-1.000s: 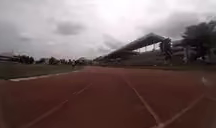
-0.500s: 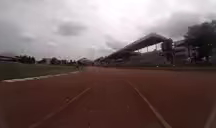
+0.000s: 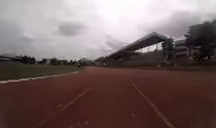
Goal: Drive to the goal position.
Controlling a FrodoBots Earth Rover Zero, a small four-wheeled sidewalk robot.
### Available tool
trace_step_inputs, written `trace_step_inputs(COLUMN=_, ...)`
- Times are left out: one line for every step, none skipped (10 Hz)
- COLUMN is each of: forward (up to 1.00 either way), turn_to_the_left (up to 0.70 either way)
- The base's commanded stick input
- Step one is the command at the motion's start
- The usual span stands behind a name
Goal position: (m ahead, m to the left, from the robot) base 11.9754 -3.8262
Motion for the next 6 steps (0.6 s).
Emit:
trace_step_inputs(forward=0.70, turn_to_the_left=0.00)
trace_step_inputs(forward=0.70, turn_to_the_left=0.00)
trace_step_inputs(forward=0.70, turn_to_the_left=0.00)
trace_step_inputs(forward=0.70, turn_to_the_left=0.00)
trace_step_inputs(forward=0.70, turn_to_the_left=0.00)
trace_step_inputs(forward=0.70, turn_to_the_left=0.00)
